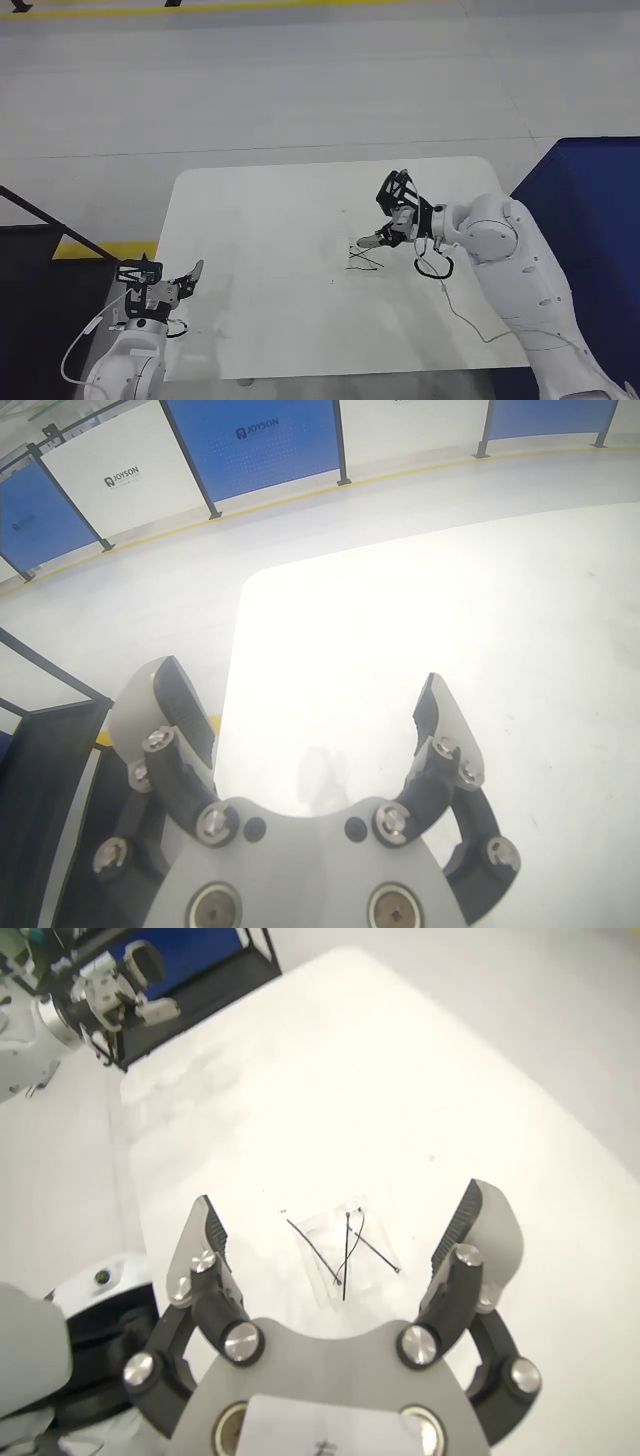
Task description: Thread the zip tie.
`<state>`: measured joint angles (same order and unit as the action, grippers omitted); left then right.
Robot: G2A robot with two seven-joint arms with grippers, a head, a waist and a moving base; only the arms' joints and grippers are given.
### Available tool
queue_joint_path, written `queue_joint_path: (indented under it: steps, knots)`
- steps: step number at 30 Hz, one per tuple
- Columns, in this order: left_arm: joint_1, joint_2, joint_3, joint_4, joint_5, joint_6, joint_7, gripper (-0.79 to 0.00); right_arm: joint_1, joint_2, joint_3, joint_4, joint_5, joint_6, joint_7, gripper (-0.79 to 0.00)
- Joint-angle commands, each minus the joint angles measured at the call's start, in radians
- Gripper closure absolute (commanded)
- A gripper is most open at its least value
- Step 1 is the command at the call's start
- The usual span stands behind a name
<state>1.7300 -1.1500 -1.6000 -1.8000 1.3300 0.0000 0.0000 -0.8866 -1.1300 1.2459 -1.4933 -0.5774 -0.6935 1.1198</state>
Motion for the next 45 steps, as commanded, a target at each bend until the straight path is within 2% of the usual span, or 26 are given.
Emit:
queue_joint_path:
  steps: [1,7,8,9,11,16,17,18,19,20,21,22,23,24,25,31,33,35,39,44,45]
  knots:
    - [0.0,0.0,0.0,0.0,0.0,0.0,0.0,-0.785,-0.002,0.0,0.002,0.0,-0.001,-0.001,0.006,-0.785]
    - [0.0,0.0,0.0,0.0,0.0,0.0,0.0,-0.785,-0.006,0.0,-0.001,-0.001,0.011,-0.007,0.0,-0.785]
    - [0.0,0.0,0.0,0.0,0.0,0.0,0.0,-0.785,-0.018,-0.001,-0.019,0.018,0.1,-0.038,-0.031,-0.785]
    - [0.0,0.0,0.0,0.0,0.0,0.0,0.0,-0.785,-0.01,0.003,-0.04,0.027,0.124,-0.051,-0.044,-0.785]
    - [0.0,0.0,0.0,0.0,0.0,0.0,0.0,-0.785,0.054,0.024,-0.132,0.041,0.011,-0.042,-0.035,-0.785]
    - [0.0,0.0,0.0,0.0,0.0,0.0,0.0,-0.785,0.195,0.055,-0.326,0.155,0.076,-0.046,-0.039,-0.785]
    - [0.0,0.0,0.0,0.0,0.0,0.0,0.0,-0.785,0.217,0.06,-0.347,0.175,0.087,-0.038,-0.031,-0.751]
    - [0.0,0.0,0.0,0.0,0.0,0.0,0.0,-0.785,0.249,0.064,-0.374,0.2,0.101,-0.029,-0.022,-0.376]
    - [0.0,0.0,0.0,0.0,0.0,0.0,0.0,-0.785,0.28,0.069,-0.415,0.226,0.138,-0.025,-0.018,-0.252]
    - [0.0,0.0,0.0,0.0,0.0,0.0,0.0,-0.785,0.295,0.072,-0.436,0.238,0.157,-0.021,-0.014,-0.2]
    - [0.0,0.0,0.0,0.0,0.0,0.0,0.0,-0.785,0.32,0.076,-0.465,0.255,0.184,-0.015,-0.008,-0.191]
    - [0.0,0.0,0.0,0.0,0.0,0.0,0.0,-0.785,0.343,0.079,-0.487,0.267,0.212,-0.011,-0.004,-0.194]
    - [0.0,0.0,0.0,0.0,0.0,0.0,0.0,-0.785,0.361,0.083,-0.509,0.274,0.239,0.001,0.008,-0.237]
    - [0.0,0.0,0.0,0.0,0.0,0.0,0.0,-0.785,0.378,0.087,-0.529,0.273,0.256,0.015,0.022,-0.366]
    - [0.0,0.0,0.0,0.0,0.0,0.0,0.0,-0.785,0.385,0.088,-0.534,0.273,0.258,0.02,0.027,-0.785]
    - [0.0,0.0,0.0,0.0,0.0,0.0,0.0,-0.785,0.385,0.088,-0.534,0.273,0.258,0.02,0.027,-0.785]
    - [0.0,0.0,0.0,0.0,0.0,0.0,0.0,-0.785,0.374,0.091,-0.534,0.223,0.223,0.019,0.006,-0.785]
    - [0.0,0.0,0.0,0.0,0.0,0.0,0.0,-0.785,0.362,0.097,-0.529,0.19,0.199,0.063,0.019,-0.785]
    - [0.0,0.0,0.0,0.0,0.0,0.0,0.0,-0.785,0.379,0.106,-0.508,0.127,0.274,0.246,0.177,-0.785]
    - [0.0,0.0,0.0,0.0,0.0,0.0,0.0,-0.785,0.411,0.11,-0.52,0.107,0.428,0.409,0.415,-0.785]
    - [0.0,0.0,0.0,0.0,0.0,0.0,0.0,-0.785,0.416,0.109,-0.55,0.12,0.455,0.428,0.416,-0.785]
